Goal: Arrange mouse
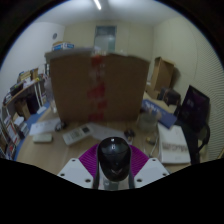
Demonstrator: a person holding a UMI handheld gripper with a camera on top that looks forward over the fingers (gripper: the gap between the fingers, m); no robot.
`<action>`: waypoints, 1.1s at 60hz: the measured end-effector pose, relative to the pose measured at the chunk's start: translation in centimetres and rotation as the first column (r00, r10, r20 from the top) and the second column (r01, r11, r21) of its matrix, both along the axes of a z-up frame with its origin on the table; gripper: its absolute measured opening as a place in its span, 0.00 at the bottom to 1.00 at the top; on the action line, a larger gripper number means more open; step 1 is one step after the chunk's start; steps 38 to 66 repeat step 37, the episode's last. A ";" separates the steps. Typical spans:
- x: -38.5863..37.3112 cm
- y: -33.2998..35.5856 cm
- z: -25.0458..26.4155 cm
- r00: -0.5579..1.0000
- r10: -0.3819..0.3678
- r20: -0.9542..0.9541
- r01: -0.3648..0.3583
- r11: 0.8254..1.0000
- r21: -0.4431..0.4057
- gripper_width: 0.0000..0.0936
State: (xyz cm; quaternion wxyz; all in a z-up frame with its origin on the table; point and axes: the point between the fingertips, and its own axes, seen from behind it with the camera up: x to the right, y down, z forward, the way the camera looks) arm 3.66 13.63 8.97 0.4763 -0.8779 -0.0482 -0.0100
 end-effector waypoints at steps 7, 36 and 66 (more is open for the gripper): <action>-0.4 -1.4 -7.3 1.000 -0.003 -0.030 0.000 0.995 -0.100 0.43; -1.0 -8.6 -4.1 0.989 -0.129 -0.074 0.115 0.977 -0.177 0.90; -1.1 -9.4 -3.4 0.988 -0.134 -0.077 0.119 0.978 -0.174 0.90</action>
